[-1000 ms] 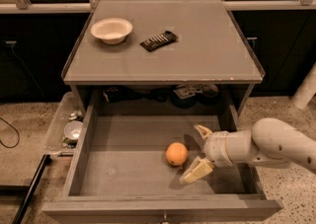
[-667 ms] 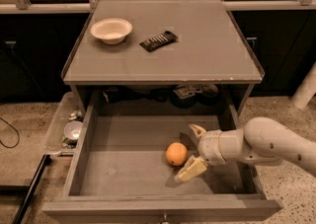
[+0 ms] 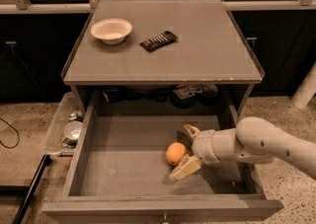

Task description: Pick orange from top drawer and place on counter

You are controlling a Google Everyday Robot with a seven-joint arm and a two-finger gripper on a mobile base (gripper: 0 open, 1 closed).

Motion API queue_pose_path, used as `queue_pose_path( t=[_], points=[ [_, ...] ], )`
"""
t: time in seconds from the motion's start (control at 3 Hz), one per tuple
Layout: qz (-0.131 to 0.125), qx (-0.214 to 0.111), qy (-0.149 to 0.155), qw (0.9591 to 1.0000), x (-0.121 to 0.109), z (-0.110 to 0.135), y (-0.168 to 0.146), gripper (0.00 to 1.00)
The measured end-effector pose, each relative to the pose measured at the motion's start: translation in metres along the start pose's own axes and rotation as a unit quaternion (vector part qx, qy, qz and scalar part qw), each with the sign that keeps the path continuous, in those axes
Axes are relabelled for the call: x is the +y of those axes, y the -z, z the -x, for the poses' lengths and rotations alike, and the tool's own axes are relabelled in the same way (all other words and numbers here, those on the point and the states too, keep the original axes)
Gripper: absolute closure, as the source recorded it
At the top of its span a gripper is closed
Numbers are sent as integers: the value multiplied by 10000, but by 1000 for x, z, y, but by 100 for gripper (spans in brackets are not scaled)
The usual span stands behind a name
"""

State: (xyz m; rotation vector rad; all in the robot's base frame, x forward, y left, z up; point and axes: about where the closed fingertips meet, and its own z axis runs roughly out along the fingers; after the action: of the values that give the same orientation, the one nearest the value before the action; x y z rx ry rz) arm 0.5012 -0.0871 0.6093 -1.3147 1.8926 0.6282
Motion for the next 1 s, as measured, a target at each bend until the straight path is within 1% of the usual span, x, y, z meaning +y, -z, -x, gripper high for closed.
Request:
queue_pose_path(
  t=[0.33, 0.67, 1.0],
  points=[
    [0, 0, 0, 10000, 0, 0, 0, 19],
    [0, 0, 0, 10000, 0, 0, 0, 41],
    [2, 2, -1, 10000, 0, 0, 0, 66]
  ],
)
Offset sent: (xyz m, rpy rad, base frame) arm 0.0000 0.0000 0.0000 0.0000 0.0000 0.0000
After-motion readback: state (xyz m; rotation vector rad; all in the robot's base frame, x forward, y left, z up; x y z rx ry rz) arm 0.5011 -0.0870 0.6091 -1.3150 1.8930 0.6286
